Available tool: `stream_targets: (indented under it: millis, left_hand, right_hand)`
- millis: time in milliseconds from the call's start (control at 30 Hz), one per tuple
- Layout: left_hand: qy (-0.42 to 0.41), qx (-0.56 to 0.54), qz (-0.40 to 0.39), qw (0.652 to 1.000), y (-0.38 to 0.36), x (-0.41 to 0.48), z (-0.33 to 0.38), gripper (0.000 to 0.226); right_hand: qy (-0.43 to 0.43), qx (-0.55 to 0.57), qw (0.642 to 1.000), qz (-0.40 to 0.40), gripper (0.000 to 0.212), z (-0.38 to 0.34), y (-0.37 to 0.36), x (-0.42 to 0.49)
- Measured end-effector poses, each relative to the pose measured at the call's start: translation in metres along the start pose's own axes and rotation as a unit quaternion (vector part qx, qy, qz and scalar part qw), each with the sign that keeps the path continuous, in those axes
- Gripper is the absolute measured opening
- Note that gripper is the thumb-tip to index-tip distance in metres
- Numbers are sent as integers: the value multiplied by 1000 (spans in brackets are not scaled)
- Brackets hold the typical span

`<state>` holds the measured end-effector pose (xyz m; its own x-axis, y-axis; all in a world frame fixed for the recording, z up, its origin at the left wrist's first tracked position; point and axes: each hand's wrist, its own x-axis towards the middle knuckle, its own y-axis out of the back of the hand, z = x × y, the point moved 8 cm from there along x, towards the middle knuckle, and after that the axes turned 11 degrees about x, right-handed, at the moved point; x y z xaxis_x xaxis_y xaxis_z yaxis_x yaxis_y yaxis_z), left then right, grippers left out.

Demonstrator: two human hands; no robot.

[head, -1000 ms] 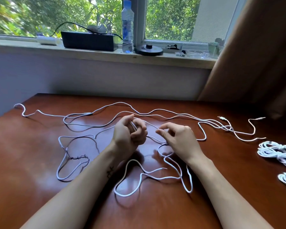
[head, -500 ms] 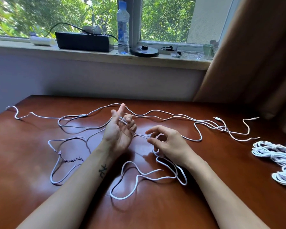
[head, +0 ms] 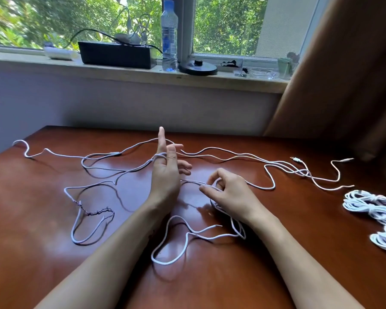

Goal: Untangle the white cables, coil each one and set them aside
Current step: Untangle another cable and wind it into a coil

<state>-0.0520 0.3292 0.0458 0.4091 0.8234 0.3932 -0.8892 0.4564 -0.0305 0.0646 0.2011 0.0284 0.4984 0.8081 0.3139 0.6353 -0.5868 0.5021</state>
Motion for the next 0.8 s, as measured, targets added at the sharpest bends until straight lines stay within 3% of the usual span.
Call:
stream_targets:
  millis: [167,300,433,633,800]
  left_hand:
    - [-73,97,7,993,2,-2,6,50]
    - [-112,138,-1,984,-1,-5,12,51]
    - [-129,171,-16,977,-2,-6,10,51]
    - [-182,276,5,944,1,-10,17,55]
    - [-139,320,24,937,10,-8,10,52]
  right_hand:
    - [46,65,996,33,11,-15,6,-3]
    - [102,101,987,75,21,-28,14,-4]
    - [84,187,975,84,24,-29,16,-7]
    - [117,122,984,64,19,-34,14,-7]
    - [93,126,987,26,18,-29,7,-6]
